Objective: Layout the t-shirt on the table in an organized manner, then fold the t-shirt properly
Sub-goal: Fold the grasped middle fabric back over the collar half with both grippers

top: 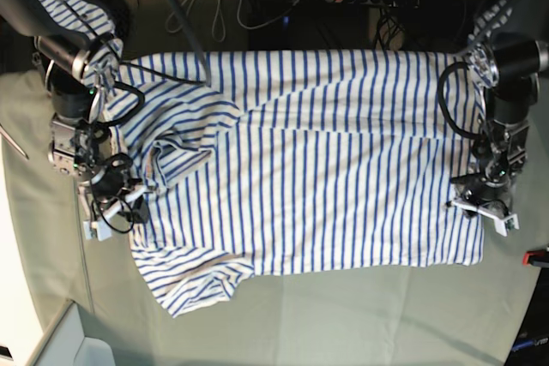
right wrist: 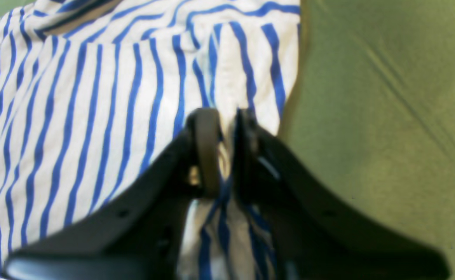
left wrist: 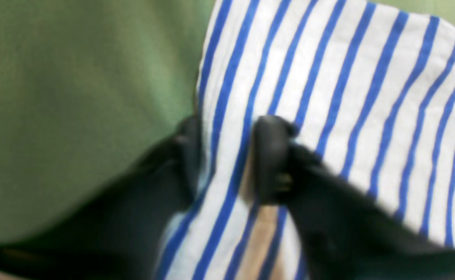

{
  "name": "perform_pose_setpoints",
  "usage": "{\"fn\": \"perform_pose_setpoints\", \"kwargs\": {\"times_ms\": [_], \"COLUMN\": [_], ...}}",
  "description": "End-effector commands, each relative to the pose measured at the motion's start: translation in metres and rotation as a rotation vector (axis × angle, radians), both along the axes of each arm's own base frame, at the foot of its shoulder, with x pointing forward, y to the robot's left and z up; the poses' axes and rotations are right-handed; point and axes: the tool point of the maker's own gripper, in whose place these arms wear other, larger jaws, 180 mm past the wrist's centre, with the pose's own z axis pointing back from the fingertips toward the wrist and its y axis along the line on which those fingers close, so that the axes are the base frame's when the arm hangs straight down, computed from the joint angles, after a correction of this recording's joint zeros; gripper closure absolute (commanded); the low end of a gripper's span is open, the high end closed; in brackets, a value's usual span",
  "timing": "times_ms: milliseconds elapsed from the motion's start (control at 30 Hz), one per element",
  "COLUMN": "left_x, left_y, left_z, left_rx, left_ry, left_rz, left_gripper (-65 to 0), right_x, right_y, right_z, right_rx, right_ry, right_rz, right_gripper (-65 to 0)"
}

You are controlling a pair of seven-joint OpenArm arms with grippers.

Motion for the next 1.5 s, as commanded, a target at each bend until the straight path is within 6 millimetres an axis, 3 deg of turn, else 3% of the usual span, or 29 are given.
{"fn": "perform_pose_setpoints", "kwargs": {"times_ms": [0, 33, 67, 400, 500, 567, 733, 833, 1133, 1467], "left_x": [0.013, 0.013, 0.013, 0.018, 0.013, 0.009, -0.007, -0.025, -0.078, -0.099], "left_y": [0.007, 0.008, 0.008, 0.010, 0.009, 0.008, 0.005, 0.011, 0.034, 0.034], "left_z": [0.017, 0.017, 0.017, 0.032, 0.041, 0.049, 0.054, 0.050, 0.040, 0.026], "left_rx": [0.013, 0.015, 0.013, 0.026, 0.052, 0.079, 0.120, 0.124, 0.096, 0.100], "left_ry": [-0.045, -0.044, -0.045, -0.054, -0.040, -0.049, -0.042, -0.024, -0.024, 0.020], "left_rz": [0.005, 0.007, 0.010, -0.010, -0.046, -0.068, -0.105, -0.090, 0.028, 0.025], "left_gripper": [-6.6, -1.0, 0.0, 0.0, 0.0, 0.0, 0.0, 0.0, 0.0, -0.2], "right_x": [0.007, 0.007, 0.006, -0.010, -0.019, -0.023, -0.034, -0.049, -0.096, -0.123], "right_y": [-0.005, -0.004, -0.004, -0.011, -0.025, -0.023, -0.030, -0.031, -0.038, -0.039], "right_z": [0.009, 0.008, 0.007, -0.004, 0.001, 0.011, 0.048, 0.056, 0.041, 0.024], "right_rx": [-0.012, -0.011, -0.011, -0.014, -0.071, -0.093, -0.121, -0.128, -0.180, -0.187], "right_ry": [-0.024, -0.023, -0.020, -0.001, -0.028, -0.073, -0.206, -0.235, -0.186, -0.129], "right_rz": [0.002, 0.003, 0.003, -0.013, -0.023, -0.032, -0.086, -0.101, -0.091, -0.087], "right_gripper": [-3.3, -1.9, -0.8, 0.0, 0.0, 0.0, 0.0, 0.0, 0.0, 0.0]}}
